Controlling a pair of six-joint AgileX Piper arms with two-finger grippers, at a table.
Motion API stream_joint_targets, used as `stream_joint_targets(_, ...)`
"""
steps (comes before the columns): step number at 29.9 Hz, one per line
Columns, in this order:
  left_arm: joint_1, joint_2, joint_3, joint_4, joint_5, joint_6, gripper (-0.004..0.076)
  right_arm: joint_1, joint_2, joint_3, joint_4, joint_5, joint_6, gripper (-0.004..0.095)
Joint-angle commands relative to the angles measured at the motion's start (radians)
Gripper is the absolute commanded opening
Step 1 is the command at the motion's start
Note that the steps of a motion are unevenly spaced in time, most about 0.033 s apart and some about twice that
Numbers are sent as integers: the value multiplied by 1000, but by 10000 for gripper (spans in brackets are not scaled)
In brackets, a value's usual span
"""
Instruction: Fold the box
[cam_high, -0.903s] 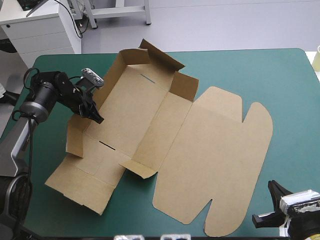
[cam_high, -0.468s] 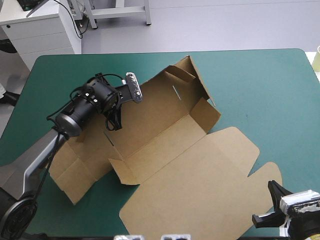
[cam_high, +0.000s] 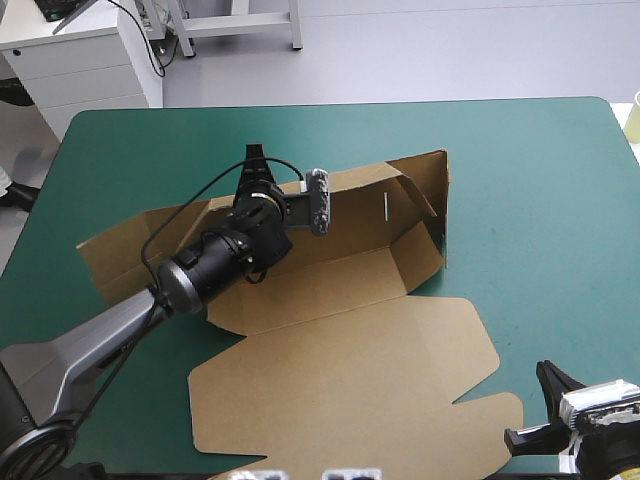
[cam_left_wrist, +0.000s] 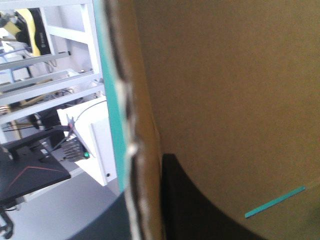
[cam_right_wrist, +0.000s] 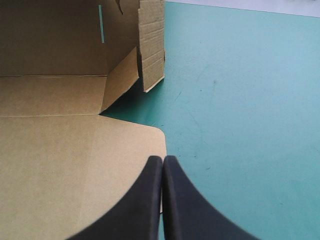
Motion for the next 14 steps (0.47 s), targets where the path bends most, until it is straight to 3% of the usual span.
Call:
stream_joint_targets(1,-76,-50,40,187,-33,-117,-8,-5,22,-23,5,-80,-2,-14)
stream_joint_targets(14,-302,-121,296,391,-30,-347,-8,-5,22,-23,5,-99,-2,-14)
